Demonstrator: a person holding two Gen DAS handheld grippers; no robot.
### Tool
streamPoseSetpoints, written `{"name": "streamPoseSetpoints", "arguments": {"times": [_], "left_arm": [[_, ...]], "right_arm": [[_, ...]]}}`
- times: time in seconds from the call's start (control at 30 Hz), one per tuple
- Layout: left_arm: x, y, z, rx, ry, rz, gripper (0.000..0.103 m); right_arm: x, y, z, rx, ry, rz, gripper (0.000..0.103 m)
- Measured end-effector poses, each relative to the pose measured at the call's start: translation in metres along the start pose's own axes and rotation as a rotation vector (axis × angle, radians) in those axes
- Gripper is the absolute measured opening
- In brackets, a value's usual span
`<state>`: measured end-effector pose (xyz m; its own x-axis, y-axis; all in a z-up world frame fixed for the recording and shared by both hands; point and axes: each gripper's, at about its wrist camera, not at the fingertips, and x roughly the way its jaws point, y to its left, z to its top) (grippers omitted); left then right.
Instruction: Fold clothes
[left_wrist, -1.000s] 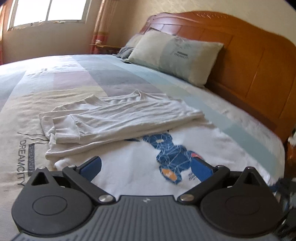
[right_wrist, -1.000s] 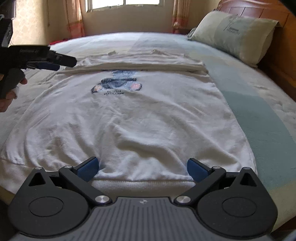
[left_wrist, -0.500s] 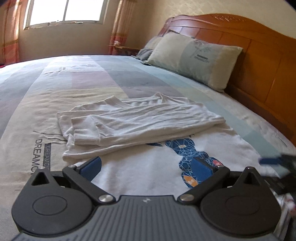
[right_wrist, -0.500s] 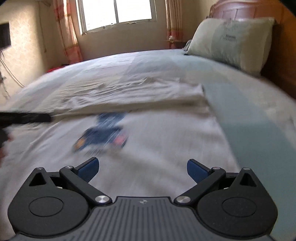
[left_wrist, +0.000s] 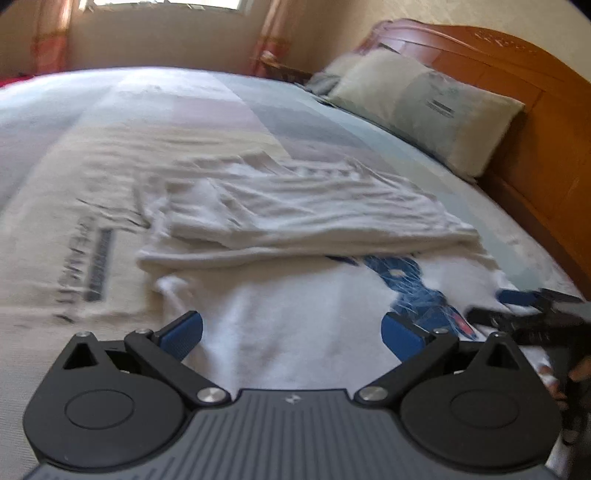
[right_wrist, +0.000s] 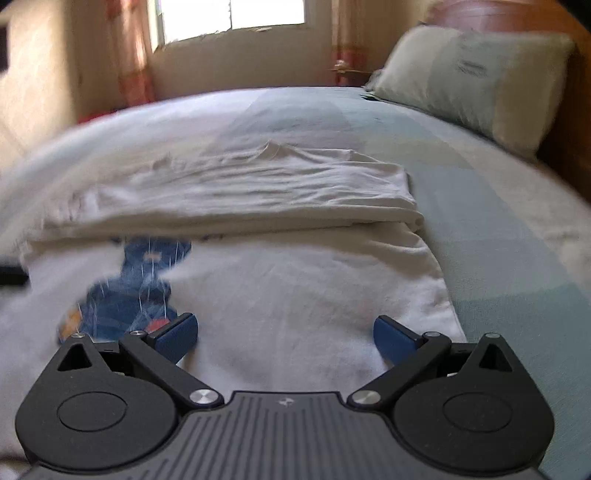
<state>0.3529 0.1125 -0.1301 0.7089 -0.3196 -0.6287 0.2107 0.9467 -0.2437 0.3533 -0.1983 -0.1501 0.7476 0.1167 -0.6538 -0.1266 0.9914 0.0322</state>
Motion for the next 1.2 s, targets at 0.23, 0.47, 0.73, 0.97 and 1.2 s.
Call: {"name": "streamPoseSetpoints", "arguments": {"times": [0.23, 0.47, 0.73, 0.97, 1.2], "left_arm": [[0.008, 0.018, 0.039, -0.142, -0.083, 0.024, 0.102], [0.06, 0.047, 0.069, -0.302, 0.061, 0.019, 0.102], [0.029, 0.054, 0.064, -0.325, 0.006, 0.096, 0.101], [0.072, 0.073, 0.097, -0.448, 0.071, -0.005, 0.101], [0.085, 0.077, 0.111, -0.383, 0.004, 0.202, 0.099]], "right_arm": [[-0.007, -0.014, 0.007, 0.099, 0.06, 0.065, 0.103], [-0.011, -0.029, 0.011, 0.206, 0.075, 0.12, 0.103], [-0.015, -0.044, 0.012, 0.32, 0.089, 0.172, 0.103], [-0.015, -0.044, 0.013, 0.332, 0.095, 0.176, 0.103], [-0.015, -0.047, 0.013, 0.333, 0.105, 0.187, 0.103]]}}
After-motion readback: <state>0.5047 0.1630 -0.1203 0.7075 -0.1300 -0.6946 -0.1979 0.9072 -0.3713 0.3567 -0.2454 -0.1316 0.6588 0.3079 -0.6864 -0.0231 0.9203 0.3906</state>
